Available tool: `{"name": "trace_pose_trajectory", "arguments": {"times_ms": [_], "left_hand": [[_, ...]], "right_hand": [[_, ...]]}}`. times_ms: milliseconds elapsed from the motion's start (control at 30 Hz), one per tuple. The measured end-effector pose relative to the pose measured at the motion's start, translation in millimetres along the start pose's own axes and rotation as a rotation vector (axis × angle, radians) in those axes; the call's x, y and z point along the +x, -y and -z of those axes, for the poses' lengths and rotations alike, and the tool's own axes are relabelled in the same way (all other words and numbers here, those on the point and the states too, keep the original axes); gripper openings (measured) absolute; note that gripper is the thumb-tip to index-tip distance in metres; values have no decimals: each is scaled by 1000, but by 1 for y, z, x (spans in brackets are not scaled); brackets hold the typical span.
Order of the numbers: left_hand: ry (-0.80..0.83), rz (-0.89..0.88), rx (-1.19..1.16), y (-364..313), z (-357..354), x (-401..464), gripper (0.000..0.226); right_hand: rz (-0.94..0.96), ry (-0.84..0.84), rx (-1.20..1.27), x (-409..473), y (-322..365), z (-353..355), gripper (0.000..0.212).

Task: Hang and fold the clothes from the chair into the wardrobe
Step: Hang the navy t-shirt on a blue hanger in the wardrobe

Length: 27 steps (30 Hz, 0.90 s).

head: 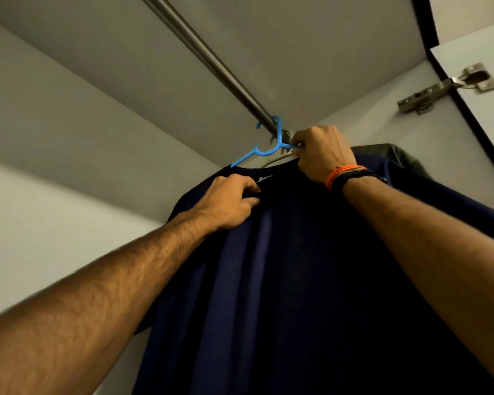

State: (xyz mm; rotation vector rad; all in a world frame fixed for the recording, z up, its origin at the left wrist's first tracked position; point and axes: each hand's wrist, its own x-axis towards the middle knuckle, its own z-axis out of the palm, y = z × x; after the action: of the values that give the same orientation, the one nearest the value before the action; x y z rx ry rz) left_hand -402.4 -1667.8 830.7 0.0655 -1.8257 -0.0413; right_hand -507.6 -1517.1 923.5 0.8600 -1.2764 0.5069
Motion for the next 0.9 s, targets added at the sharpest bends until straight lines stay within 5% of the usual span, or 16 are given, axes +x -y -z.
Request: {"name": "trace_pose_trajectory", "arguments": {"times_ms": [267, 400, 633, 900], "left_hand": [[-323, 20, 75, -4, -24, -8, 51], [-211, 148, 95, -4, -41, -8, 51], [5, 127, 154, -13, -54, 1, 31], [32, 151, 220, -23, -38, -10, 39]], "right_hand": [[132, -31, -101, -11, -4, 1, 38], [121, -20, -63, -9, -5, -1, 39], [97, 93, -98, -8, -16, 4, 36], [126, 104, -175, -37, -10, 12, 50]]}}
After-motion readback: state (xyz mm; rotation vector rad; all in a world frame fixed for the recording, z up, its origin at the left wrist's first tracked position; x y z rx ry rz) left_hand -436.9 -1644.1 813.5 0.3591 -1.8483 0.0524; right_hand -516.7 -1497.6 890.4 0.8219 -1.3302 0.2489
